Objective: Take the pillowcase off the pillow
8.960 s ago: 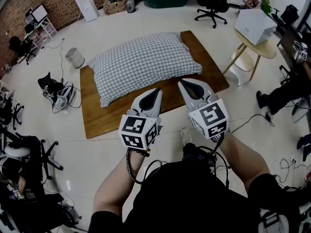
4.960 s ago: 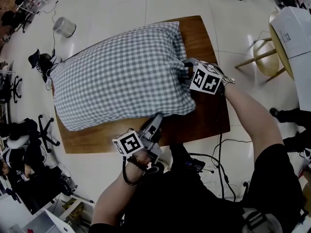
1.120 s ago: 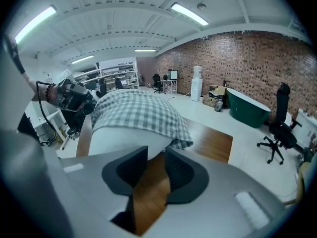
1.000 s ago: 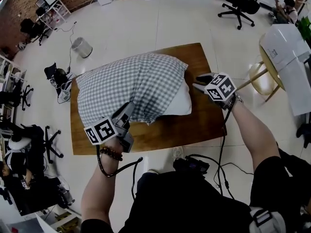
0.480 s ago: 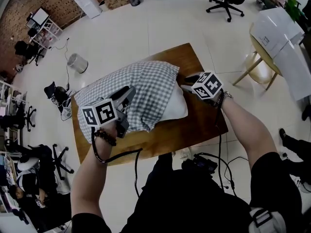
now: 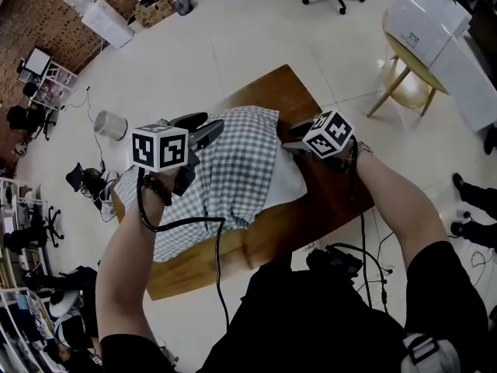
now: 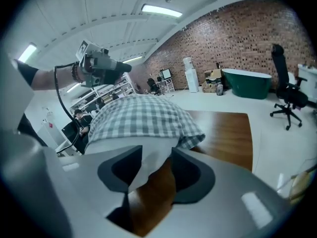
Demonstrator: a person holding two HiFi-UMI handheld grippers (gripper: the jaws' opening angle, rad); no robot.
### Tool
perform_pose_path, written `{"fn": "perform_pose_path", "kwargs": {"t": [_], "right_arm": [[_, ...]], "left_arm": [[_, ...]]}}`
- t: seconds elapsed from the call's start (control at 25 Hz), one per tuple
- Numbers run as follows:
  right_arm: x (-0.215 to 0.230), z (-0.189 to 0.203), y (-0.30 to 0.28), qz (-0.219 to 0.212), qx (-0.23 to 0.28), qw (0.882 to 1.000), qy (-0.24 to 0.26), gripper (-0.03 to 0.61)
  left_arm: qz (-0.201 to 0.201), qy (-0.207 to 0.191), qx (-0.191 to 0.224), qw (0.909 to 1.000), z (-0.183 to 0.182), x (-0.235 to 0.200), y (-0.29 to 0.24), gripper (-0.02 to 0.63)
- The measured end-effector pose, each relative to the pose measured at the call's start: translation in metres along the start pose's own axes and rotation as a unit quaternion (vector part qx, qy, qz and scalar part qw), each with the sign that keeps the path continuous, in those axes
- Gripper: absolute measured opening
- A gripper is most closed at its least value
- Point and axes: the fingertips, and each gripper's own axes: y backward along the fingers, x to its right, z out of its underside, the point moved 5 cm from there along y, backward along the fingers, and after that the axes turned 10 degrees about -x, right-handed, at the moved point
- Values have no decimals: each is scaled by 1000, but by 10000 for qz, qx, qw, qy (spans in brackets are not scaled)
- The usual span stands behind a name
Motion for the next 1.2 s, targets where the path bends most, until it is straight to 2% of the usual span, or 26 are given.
{"fn": "perform_pose_path", "kwargs": {"t": [0.12, 0.28, 0.4, 0.48, 0.52, 0.64, 0.84, 0.96, 1.04, 1.08, 1.16, 1.2], "right_arm": [[4, 1, 3, -366, -20, 9991, -231, 195], [50, -11, -5, -740, 72, 9961, -482, 201], [78, -11, -16, -1017, 127, 9917, -776, 201], [85, -13, -23, -1353, 139, 9861, -954, 201], [86, -17, -25, -1584, 173, 9815, -1062, 201], [92, -26, -29, -2148, 296, 9657, -1428, 257], [79, -38, -54, -2437, 370, 9541, -1700, 284], [67, -51, -63, -2427, 283, 9536, -1757, 282], [65, -50, -69, -2330, 153, 9575, -1691, 258], [64, -47, -72, -2271, 102, 9601, -1629, 223], [63, -40, -74, -2114, 66, 9659, -1495, 104], [63, -39, -71, -2005, 73, 9692, -1428, 68]], "left_arm": [[52, -519, -547, 9971, -23, -6, -21, 226], [104, -957, -1146, 9887, -53, -46, -73, 233], [355, -1226, -1544, 9797, -67, -75, -116, 236], [621, -1407, -1772, 9721, -70, -87, -137, 238], [762, -1443, -1936, 9674, -70, -94, -146, 238], [1177, -1415, -2494, 9507, -66, -110, -174, 239], [1509, -1311, -3183, 9267, -39, -140, -190, 239], [1713, -1130, -3459, 9156, -25, -148, -189, 231], [1788, -1000, -3530, 9129, -19, -149, -193, 205], [1713, -932, -3585, 9129, -17, -149, -194, 178], [1494, -823, -3675, 9142, -17, -149, -194, 122], [1406, -808, -3673, 9159, -19, -148, -193, 92]]}}
